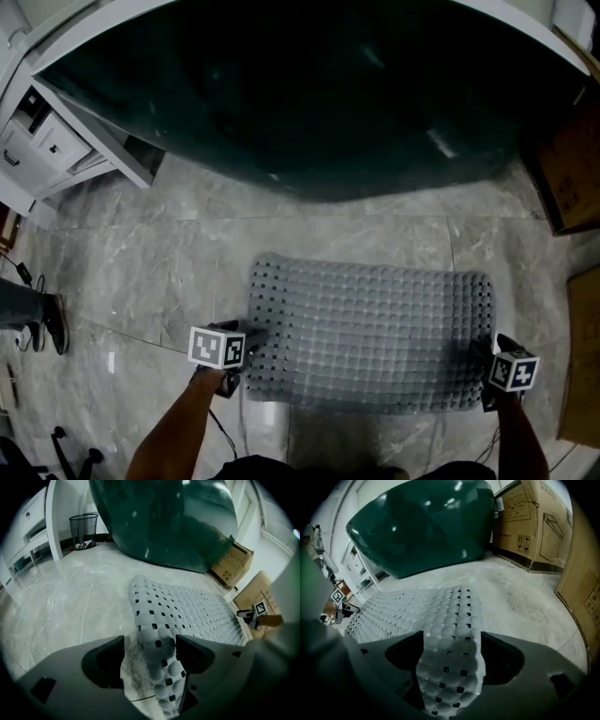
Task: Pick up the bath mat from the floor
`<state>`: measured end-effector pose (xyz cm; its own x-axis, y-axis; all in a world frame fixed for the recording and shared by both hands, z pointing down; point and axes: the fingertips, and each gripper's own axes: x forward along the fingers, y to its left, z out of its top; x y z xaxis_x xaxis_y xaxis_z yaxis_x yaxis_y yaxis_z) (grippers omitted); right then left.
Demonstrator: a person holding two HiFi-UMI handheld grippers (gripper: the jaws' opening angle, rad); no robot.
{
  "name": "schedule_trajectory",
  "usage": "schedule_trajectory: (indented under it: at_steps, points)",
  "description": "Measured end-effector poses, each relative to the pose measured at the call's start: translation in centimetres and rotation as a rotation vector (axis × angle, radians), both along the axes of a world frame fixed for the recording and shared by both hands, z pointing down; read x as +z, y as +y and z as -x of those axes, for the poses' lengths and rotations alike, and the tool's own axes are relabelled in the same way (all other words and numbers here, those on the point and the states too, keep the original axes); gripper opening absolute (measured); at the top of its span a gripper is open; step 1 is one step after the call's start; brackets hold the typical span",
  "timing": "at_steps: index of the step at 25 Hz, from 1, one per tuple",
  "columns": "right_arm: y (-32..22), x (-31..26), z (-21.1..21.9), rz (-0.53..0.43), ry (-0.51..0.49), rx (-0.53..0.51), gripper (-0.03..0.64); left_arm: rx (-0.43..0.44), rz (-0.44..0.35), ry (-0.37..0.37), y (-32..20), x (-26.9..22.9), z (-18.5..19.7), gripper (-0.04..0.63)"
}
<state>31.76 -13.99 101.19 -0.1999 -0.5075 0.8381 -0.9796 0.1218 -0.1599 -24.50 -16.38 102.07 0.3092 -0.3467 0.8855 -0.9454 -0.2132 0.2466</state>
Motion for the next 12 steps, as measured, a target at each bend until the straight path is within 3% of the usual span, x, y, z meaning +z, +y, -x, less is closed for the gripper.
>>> schedule_trajectory:
  at_steps: [8, 12]
  points:
    - [0.2, 2.9, -1.1, 0.035, -0.014, 0.029, 0.416, -0.030, 0.052, 0.046, 0.2, 1.6, -0.1, 0.318]
    - [0.2, 3.3, -1.3, 0.031, 0.032, 0.037, 0.397, -0.014, 0.042, -0.026, 0.3, 2.1, 0.2, 0.316]
